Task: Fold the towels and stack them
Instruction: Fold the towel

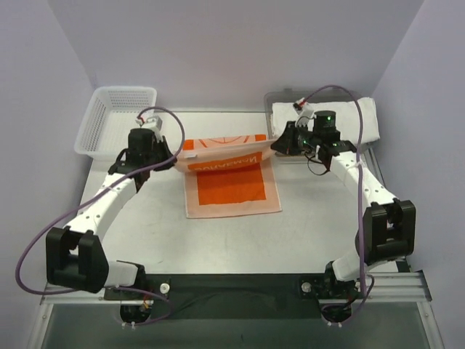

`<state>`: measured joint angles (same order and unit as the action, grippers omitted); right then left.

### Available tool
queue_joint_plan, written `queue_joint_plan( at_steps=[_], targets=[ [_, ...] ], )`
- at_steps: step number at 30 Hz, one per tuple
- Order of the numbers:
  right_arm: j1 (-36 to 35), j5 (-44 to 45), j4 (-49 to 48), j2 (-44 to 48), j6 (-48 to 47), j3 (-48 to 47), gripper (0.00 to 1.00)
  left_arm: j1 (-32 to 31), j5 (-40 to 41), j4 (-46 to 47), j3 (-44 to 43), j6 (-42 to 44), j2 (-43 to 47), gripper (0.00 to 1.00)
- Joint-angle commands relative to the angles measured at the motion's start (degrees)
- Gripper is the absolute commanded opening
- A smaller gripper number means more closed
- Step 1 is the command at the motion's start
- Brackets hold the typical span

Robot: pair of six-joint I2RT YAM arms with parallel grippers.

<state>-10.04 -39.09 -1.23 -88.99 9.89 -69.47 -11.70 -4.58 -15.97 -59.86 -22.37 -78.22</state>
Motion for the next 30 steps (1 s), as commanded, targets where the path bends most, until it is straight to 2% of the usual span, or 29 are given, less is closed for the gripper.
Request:
queue_joint_plan(
  at_steps=[1, 7, 13, 15, 16, 17, 18, 19, 21, 23, 25, 30],
  targets=[
    [0.9, 4.1, 4.6, 2.4, 3.6, 5.7, 0.0, -3.2, -0.9, -2.7, 6.5, -4.0, 4.1, 0.0],
    [0.8, 4.3, 5.4, -0.4, 7.6, 14.1, 0.0, -4.5, 2.1, -0.9, 15.7, -7.8, 1.3, 0.0],
    [0.9, 4.6, 6.4, -5.4, 8.0, 18.1, 0.02, -5.9, 1.1, -1.6, 17.2, -8.3, -1.9, 0.01],
    [0.9, 4.5, 7.4, -5.1, 7.5, 18.7, 0.1, -6.3, 0.0, -3.0, 17.2, -8.4, -1.0, 0.18],
    [0.9, 4.5, 8.1, -4.6, 7.2, 19.0, 0.2, -6.5, -0.3, -3.5, 17.3, -8.6, 0.9, 0.25],
    [0.8, 4.3, 9.6, -3.1, 6.9, 19.4, 0.27, -6.8, -0.8, -4.9, 17.4, -8.7, 2.2, 0.39],
    [0.8, 4.3, 10.3, -1.9, 6.6, 19.8, 0.35, -7.4, -1.4, -5.8, 17.8, -8.8, 3.7, 0.61],
    [0.9, 4.4, 10.8, -0.5, 6.5, 21.1, 0.46, -8.0, -1.4, -7.7, 18.2, -9.0, 7.3, 0.67],
    [0.8, 5.8, 11.9, 4.9, 6.7, 22.6, 0.57, -8.9, -1.4, -9.5, 19.5, -10.6, 11.8, 0.87],
    [0.7, 7.2, 12.4, 10.6, 6.8, 24.5, 0.59, -9.3, -1.2, -11.5, 20.7, -12.0, 19.0, 0.94],
    [0.6, 8.8, 12.3, 13.7, 6.3, 25.3, 0.59, -9.4, 0.4, -12.7, 22.2, -14.4, 24.8, 0.95],
    [-0.1, 9.8, 10.6, 15.9, 5.8, 24.4, 0.59, -9.0, 6.9, -13.0, 22.5, -17.7, 26.5, 0.92]
  ],
)
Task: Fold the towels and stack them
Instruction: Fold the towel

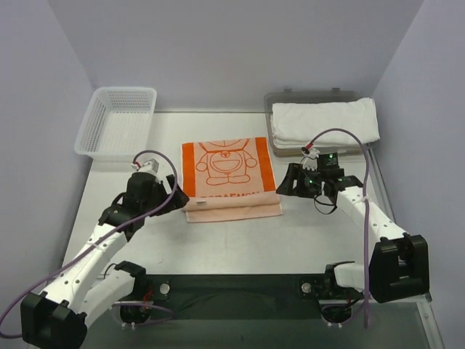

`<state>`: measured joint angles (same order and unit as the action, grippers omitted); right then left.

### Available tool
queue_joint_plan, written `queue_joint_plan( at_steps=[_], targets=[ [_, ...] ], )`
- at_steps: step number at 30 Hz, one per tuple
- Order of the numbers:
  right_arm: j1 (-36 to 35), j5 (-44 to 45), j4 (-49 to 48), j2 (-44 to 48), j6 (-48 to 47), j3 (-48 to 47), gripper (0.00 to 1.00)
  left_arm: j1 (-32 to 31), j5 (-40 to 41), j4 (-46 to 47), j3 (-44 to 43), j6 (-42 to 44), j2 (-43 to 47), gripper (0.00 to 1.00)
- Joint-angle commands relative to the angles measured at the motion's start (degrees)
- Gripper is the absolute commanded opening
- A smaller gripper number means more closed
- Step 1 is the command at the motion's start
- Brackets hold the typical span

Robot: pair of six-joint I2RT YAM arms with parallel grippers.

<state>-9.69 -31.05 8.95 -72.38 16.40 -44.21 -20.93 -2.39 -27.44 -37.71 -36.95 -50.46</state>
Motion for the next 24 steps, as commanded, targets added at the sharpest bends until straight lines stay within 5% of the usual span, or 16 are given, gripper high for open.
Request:
queue_joint_plan(
  at_steps=[1, 12, 24],
  targets=[
    [-0.6, 1.0, 0.4, -1.6, -0.8, -1.8, 0.59, 0.2, 4.7, -0.7, -0.2, -2.8, -3.7, 0.92],
    [-3.1, 1.2, 0.3, -18.8, -6.8, -13.7, 0.72, 0.3, 1.0, 5.9, -14.7, 5.4, -31.1, 0.91],
    [-4.3, -5.6, 0.3, -26.8, -12.4, -17.7, 0.7, -0.1, -4.9, 8.8, -13.3, 7.7, -35.6, 0.83]
  ],
)
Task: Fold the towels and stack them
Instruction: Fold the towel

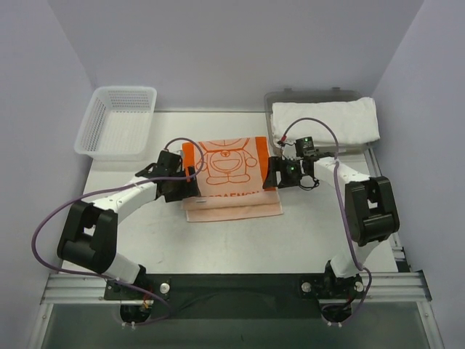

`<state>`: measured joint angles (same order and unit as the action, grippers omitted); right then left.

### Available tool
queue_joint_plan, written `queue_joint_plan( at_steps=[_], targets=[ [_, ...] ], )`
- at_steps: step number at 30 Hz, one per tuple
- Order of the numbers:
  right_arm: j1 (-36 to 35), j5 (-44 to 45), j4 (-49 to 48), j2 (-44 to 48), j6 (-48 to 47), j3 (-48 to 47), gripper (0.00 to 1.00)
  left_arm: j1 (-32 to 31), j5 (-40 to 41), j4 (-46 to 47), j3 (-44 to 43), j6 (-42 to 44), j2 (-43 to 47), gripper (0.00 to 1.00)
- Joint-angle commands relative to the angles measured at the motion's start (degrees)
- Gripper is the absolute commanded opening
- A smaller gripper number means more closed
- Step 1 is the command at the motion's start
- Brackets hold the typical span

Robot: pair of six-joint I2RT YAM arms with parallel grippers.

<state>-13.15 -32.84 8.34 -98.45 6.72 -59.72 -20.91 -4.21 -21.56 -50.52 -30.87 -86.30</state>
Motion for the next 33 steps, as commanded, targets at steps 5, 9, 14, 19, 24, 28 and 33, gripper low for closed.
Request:
queue_joint_plan(
  at_steps=[5, 9, 14, 19, 24, 28, 33],
  targets=[
    [-1.4, -6.2, 0.9, -1.7, -3.4, -1.2, 0.67, -0.3, -6.0, 3.4, 3.0, 2.5, 2.2, 0.79],
    [-1.7, -5.7, 0.5, 0.5, -3.5, 1.4, 0.64, -0.3, -7.5, 3.3, 6.8, 1.7, 6.0, 0.77],
    [-1.8, -3.5, -1.3, 7.0, -3.4, 7.2, 0.61, -0.3, -7.8, 3.3, 12.5, -1.5, 11.9, 0.74],
    [-1.8, -3.0, -2.4, 9.4, -2.3, 10.6, 0.59, -0.3, -7.4, 3.6, 18.3, -5.0, 16.3, 0.74],
    [-1.8, -1.9, -3.4, 12.6, 0.0, 15.7, 0.59, -0.3, -8.4, 3.2, 20.4, -6.9, 19.6, 0.73],
    [-1.7, 4.2, -4.1, 20.1, 4.1, 18.2, 0.59, -0.3, -7.4, 0.0, 20.0, -7.7, 22.8, 0.74],
    [-1.7, 6.4, -2.4, 24.4, 10.0, 16.2, 0.59, -0.4, -6.0, -3.0, 16.5, -9.2, 27.0, 0.71]
  ],
)
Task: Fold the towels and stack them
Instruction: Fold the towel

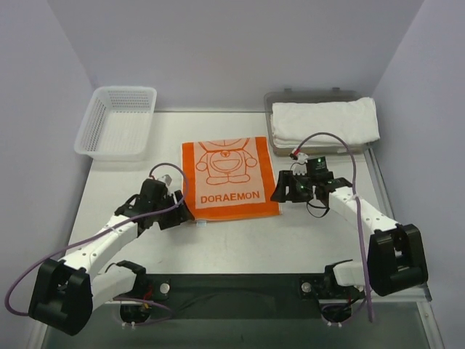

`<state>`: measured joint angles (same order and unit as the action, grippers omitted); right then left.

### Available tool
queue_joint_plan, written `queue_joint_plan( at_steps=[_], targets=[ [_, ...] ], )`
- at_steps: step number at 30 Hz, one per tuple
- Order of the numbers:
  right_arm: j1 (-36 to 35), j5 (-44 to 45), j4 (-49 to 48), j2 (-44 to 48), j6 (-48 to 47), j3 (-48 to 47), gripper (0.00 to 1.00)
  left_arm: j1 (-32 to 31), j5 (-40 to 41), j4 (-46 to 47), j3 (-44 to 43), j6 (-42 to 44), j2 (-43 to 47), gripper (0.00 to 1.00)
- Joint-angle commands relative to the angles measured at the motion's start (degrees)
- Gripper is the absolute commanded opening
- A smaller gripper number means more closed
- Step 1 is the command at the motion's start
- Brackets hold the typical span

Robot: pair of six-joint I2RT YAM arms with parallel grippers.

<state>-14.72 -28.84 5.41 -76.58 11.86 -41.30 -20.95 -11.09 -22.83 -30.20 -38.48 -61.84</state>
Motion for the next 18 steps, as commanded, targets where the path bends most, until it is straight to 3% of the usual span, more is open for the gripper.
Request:
queue_joint_plan(
  at_steps=[1, 3, 6, 10, 13, 16, 18],
  targets=[
    [-0.3, 1.9, 0.1, 2.4, 6.4, -2.9, 0.58, -0.3, 1.2, -2.0, -4.5, -1.8, 2.8, 0.7],
    [-1.4, 1.2, -0.7, 1.6, 10.9, -3.4, 0.52, -0.4, 1.4, -1.7, -7.1, -2.3, 2.3, 0.58],
    [-2.2, -0.2, -5.0, -1.0, 17.3, -2.7, 0.39, -1.0, 1.2, -0.6, -9.7, -2.7, -1.2, 0.51],
    [-1.9, -1.3, -10.8, -6.5, 21.4, -0.5, 0.34, -3.8, 0.8, 3.5, -12.0, -3.3, -8.4, 0.47],
    [-0.4, -3.9, -11.6, -10.9, 22.8, 0.5, 0.31, -6.5, 1.3, 5.9, -11.2, -4.1, -14.2, 0.45],
    [1.6, -4.3, -11.1, -14.0, 23.7, 2.0, 0.21, -7.4, 2.0, 8.3, -9.2, -5.5, -18.1, 0.43],
    [2.4, -4.0, -10.1, -15.2, 23.3, 2.7, 0.2, -7.4, 2.0, 8.2, -6.9, -6.3, -20.2, 0.43]
  ],
)
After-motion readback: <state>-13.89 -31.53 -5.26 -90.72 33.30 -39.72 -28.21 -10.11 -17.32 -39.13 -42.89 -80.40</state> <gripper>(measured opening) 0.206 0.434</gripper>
